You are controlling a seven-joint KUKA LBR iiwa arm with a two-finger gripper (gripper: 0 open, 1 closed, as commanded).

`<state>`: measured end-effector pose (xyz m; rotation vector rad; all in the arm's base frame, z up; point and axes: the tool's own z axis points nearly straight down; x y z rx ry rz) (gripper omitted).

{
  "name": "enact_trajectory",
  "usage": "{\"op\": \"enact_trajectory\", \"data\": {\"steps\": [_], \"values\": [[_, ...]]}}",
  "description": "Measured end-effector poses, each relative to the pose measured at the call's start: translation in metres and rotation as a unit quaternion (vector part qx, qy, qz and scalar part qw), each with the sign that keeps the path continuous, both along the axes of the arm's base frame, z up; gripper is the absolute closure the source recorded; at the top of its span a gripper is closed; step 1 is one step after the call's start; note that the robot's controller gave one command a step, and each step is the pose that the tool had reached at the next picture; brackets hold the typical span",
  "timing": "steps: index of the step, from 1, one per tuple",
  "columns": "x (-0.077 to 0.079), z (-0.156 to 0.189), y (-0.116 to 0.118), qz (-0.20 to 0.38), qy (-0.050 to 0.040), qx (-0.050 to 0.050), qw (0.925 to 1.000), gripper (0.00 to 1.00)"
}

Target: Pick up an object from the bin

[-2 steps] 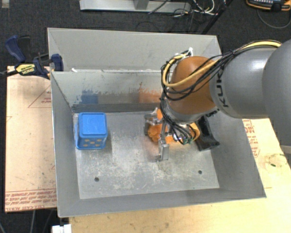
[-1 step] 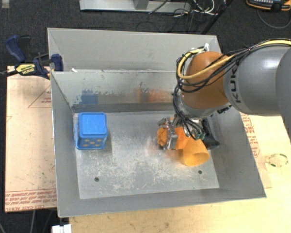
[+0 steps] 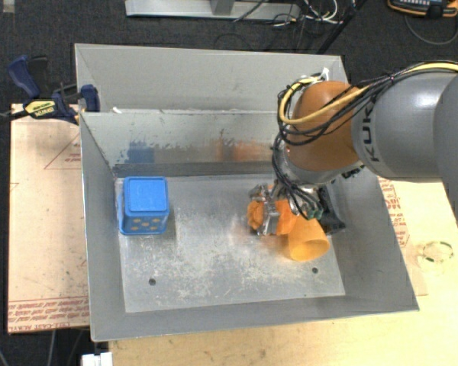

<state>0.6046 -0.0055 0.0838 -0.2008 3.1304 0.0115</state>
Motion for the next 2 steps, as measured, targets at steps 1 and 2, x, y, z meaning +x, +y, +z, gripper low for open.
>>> {"op": "enact_trajectory", "data": {"steps": [1,2], "values": [[-0.001,0.001,0.0,0.0,0.0003,0.0,1.0,1.0],[0.02,0.064,0.062,0.02,-0.0016,0.001,0.9998,1.0]]}}
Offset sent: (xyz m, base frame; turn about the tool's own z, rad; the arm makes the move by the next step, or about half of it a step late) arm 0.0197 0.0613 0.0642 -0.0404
